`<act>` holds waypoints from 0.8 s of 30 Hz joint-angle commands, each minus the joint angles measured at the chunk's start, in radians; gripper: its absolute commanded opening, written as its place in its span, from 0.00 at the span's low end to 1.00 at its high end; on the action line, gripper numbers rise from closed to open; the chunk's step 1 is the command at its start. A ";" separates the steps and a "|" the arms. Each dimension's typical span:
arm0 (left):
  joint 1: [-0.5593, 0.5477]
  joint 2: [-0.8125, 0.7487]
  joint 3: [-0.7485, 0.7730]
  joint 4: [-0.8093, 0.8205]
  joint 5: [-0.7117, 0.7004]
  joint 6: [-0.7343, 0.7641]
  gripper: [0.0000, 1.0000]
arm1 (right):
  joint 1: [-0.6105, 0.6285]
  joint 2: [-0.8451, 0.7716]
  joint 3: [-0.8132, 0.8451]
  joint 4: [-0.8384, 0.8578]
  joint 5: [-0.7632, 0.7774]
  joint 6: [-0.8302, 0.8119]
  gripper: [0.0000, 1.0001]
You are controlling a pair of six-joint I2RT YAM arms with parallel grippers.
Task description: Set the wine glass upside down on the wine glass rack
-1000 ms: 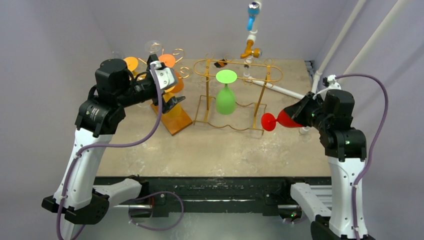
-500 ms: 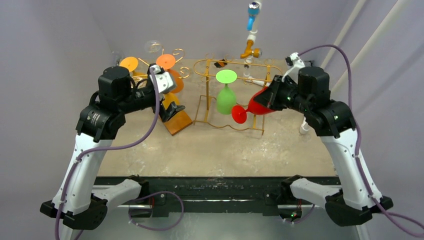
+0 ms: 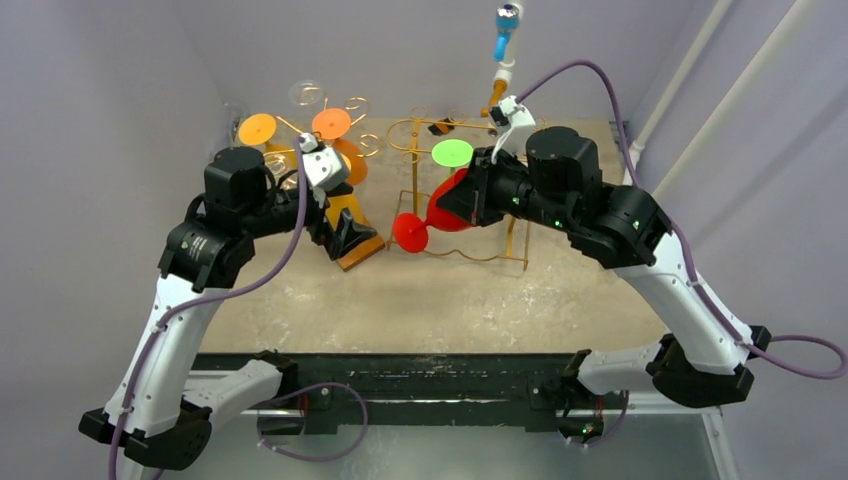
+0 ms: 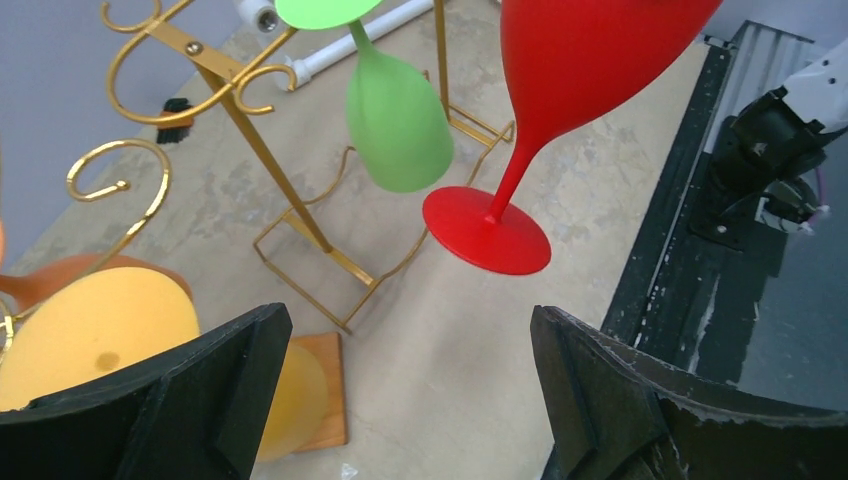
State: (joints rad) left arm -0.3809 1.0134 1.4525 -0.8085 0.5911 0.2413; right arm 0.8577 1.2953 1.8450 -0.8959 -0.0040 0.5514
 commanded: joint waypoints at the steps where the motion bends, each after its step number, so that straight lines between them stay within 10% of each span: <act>1: 0.000 -0.002 -0.038 0.030 0.106 -0.126 0.99 | 0.117 0.005 0.060 0.089 0.092 0.022 0.00; 14: 0.000 -0.025 -0.059 -0.010 0.102 -0.145 0.94 | 0.303 0.021 0.077 0.244 0.187 -0.097 0.00; 19: 0.000 -0.004 -0.034 -0.045 0.090 -0.136 0.78 | 0.360 0.015 0.053 0.264 0.224 -0.151 0.00; 24: 0.000 0.005 -0.011 -0.031 0.127 -0.111 0.35 | 0.407 0.007 0.027 0.285 0.284 -0.188 0.00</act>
State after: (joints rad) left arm -0.3824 1.0157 1.3960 -0.8532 0.6933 0.1131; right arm 1.2366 1.3338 1.8812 -0.6807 0.2195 0.4175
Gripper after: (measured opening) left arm 0.522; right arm 0.042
